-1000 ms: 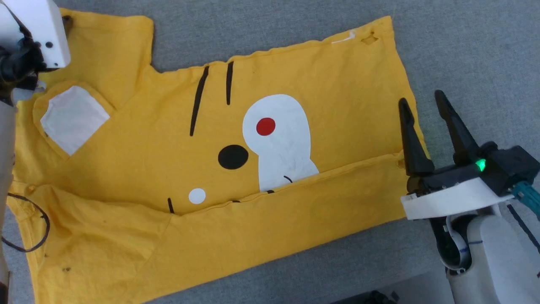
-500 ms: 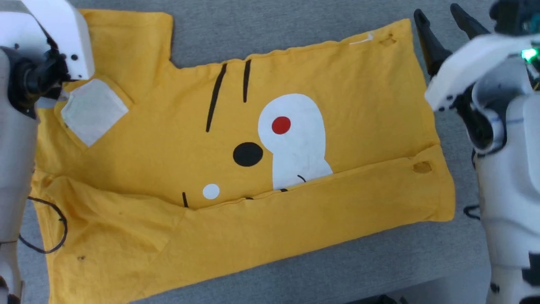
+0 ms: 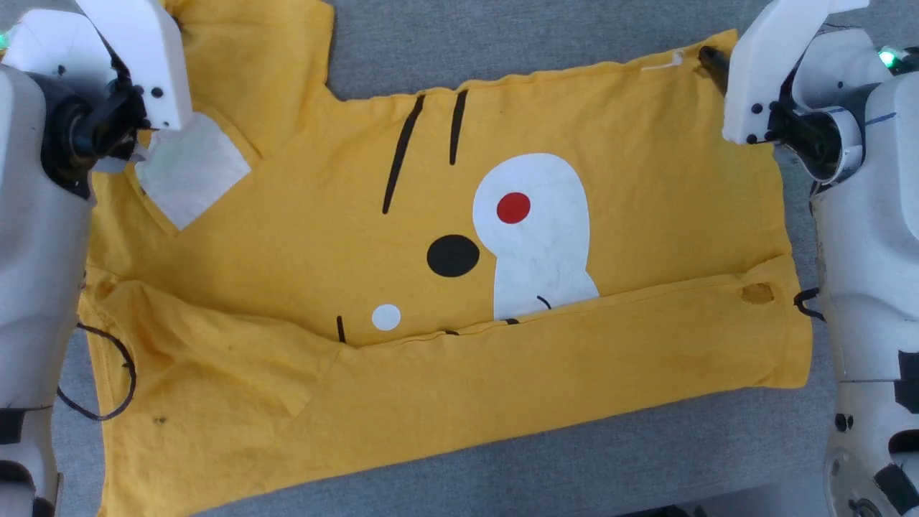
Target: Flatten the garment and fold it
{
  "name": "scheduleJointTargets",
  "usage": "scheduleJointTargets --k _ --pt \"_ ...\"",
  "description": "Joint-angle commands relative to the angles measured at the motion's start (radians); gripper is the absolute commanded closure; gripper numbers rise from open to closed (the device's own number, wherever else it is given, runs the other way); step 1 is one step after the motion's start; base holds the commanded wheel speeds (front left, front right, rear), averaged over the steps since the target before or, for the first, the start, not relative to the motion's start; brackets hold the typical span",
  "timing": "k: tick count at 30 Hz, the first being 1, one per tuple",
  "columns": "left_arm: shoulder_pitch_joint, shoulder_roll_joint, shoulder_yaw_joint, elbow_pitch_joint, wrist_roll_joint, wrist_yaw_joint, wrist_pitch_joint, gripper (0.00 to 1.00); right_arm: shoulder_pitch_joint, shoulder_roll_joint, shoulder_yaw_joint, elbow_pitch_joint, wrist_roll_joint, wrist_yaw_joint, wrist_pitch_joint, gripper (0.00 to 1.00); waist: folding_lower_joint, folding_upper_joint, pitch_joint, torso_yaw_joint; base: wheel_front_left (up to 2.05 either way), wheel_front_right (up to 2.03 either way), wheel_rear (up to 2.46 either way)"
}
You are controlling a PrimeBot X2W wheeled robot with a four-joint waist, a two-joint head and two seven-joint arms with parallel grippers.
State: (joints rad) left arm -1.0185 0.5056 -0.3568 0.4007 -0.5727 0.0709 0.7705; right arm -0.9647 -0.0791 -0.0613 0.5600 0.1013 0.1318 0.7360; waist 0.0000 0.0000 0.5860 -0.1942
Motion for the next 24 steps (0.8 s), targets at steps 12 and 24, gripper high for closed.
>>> scheduleJointTargets --k 12,24 --pt "0.144 -0.045 0.053 -0.034 -0.011 -0.065 -0.445 1.0 0.146 -0.015 0.035 -0.094 0.029 -0.001 -0.246 1.0 0.0 0.0 -0.119 0.041 0.0 0.0 0.0" --pt "0.537 -0.095 0.109 -0.22 -0.068 -0.041 -0.724 1.0 0.434 -0.113 0.106 -0.176 0.084 -0.001 -0.595 1.0 0.0 0.0 -0.338 0.123 0.0 0.0 0.0"
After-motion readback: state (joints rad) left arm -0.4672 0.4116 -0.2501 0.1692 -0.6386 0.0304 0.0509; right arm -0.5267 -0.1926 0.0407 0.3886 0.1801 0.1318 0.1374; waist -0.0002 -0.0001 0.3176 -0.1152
